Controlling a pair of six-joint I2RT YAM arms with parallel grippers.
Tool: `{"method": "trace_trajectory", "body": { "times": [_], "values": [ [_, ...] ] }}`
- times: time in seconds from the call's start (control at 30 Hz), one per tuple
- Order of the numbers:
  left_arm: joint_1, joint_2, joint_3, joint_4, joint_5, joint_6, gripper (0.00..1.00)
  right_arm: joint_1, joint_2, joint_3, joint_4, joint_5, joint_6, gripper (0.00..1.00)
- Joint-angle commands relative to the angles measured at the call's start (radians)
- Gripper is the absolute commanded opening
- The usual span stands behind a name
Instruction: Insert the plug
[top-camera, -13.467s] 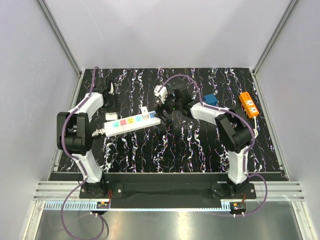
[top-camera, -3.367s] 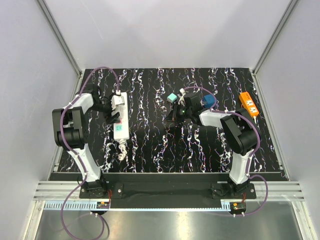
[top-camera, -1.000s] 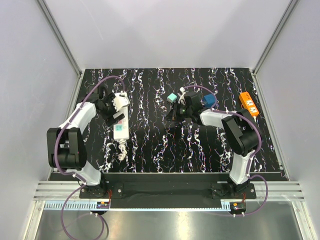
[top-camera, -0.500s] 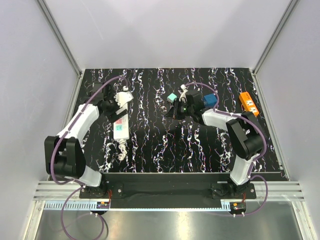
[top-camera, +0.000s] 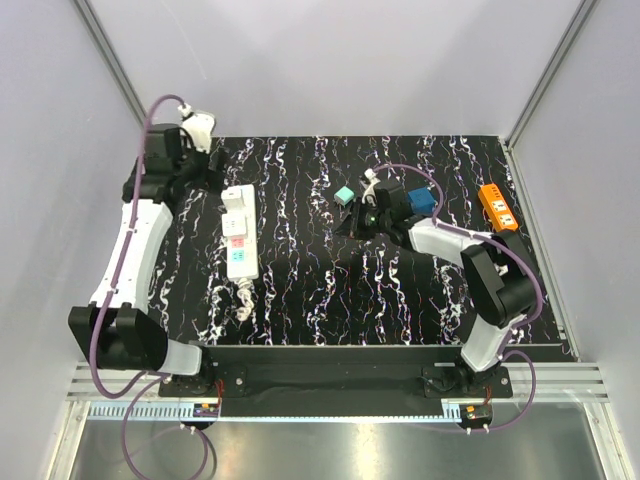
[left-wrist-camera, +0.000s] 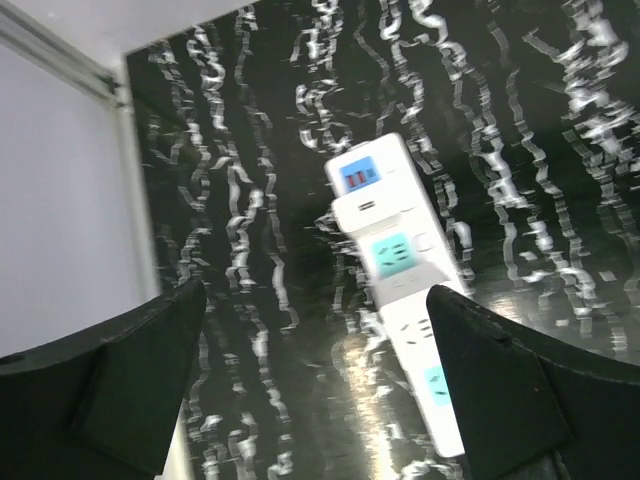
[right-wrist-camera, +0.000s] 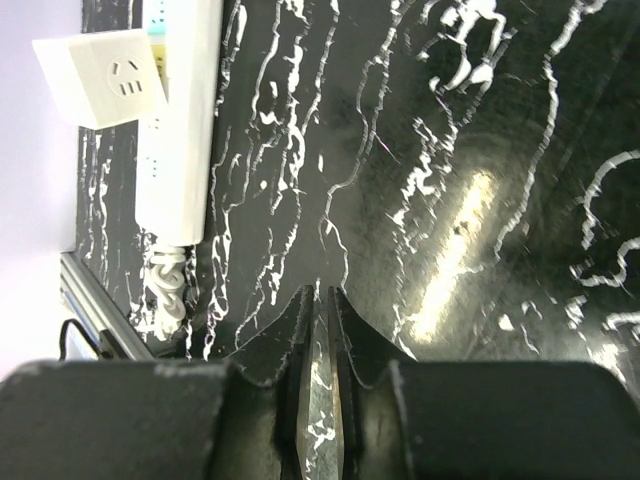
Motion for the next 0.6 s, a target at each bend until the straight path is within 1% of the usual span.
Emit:
{"method": "trace_trajectory", "body": {
  "times": [0.0, 0.03, 0.1, 0.13, 0.17, 0.2, 0.23, 0.27, 0.3, 0.37, 0.4, 0.43, 0.5, 0.53, 0.57],
  "values": [
    [0.003, 0.01, 0.03, -0.026, 0.295, -0.127, 0.99, -0.005, -0.077, -0.031, -0.028, 0.043, -0.022, 0.17],
    [-0.037, 0.013, 0.032, -0.037, 0.268, -0.119, 0.95, -0.005, -0.094, -0.038, -0.042, 0.046, -0.025, 0.17],
    [-0.051, 0.034, 0.03, -0.075, 0.289, -0.09, 0.76, -0.005, -0.113, -0.06, -0.058, 0.057, -0.026, 0.17],
    [-0.053, 0.048, 0.025, -0.086, 0.343, -0.082, 0.15, -0.005, -0.133, -0.066, -0.065, 0.059, -0.025, 0.17],
    [-0.053, 0.076, 0.018, -0.096, 0.327, -0.091, 0.0, -0.005, -0.142, -0.08, -0.07, 0.062, -0.026, 0.17],
    [-0.056, 0.094, 0.015, -0.106, 0.295, -0.175, 0.0, -0.005, -0.151, -0.086, -0.076, 0.069, -0.028, 0.17],
    [-0.054, 0.116, 0.025, -0.131, 0.273, -0.199, 0.0, -0.003, -0.169, -0.092, -0.087, 0.074, -0.029, 0.17],
    [-0.054, 0.17, 0.057, -0.208, 0.28, -0.225, 0.0, -0.004, -0.18, -0.104, -0.091, 0.081, -0.031, 0.16],
    [-0.062, 0.191, 0.064, -0.239, 0.27, -0.242, 0.0, -0.005, -0.202, -0.112, -0.093, 0.086, -0.039, 0.16],
    [-0.085, 0.182, 0.032, -0.215, 0.178, -0.291, 0.0, -0.005, -0.22, -0.132, -0.093, 0.097, -0.049, 0.17],
    [-0.106, 0.165, -0.026, -0.189, 0.141, -0.333, 0.0, -0.005, -0.237, -0.135, -0.117, 0.117, -0.06, 0.17],
    [-0.114, 0.147, -0.054, -0.149, 0.051, -0.346, 0.0, -0.005, -0.245, -0.135, -0.136, 0.127, -0.062, 0.16],
    [-0.119, 0.093, -0.111, -0.117, -0.041, -0.377, 0.0, -0.006, -0.255, -0.129, -0.148, 0.138, -0.06, 0.16],
    [-0.119, 0.081, -0.123, -0.097, -0.118, -0.383, 0.0, -0.005, -0.266, -0.124, -0.156, 0.135, -0.06, 0.16],
    [-0.119, 0.062, -0.131, -0.093, -0.143, -0.384, 0.0, -0.005, -0.268, -0.12, -0.156, 0.129, -0.059, 0.16]
  ]
}}
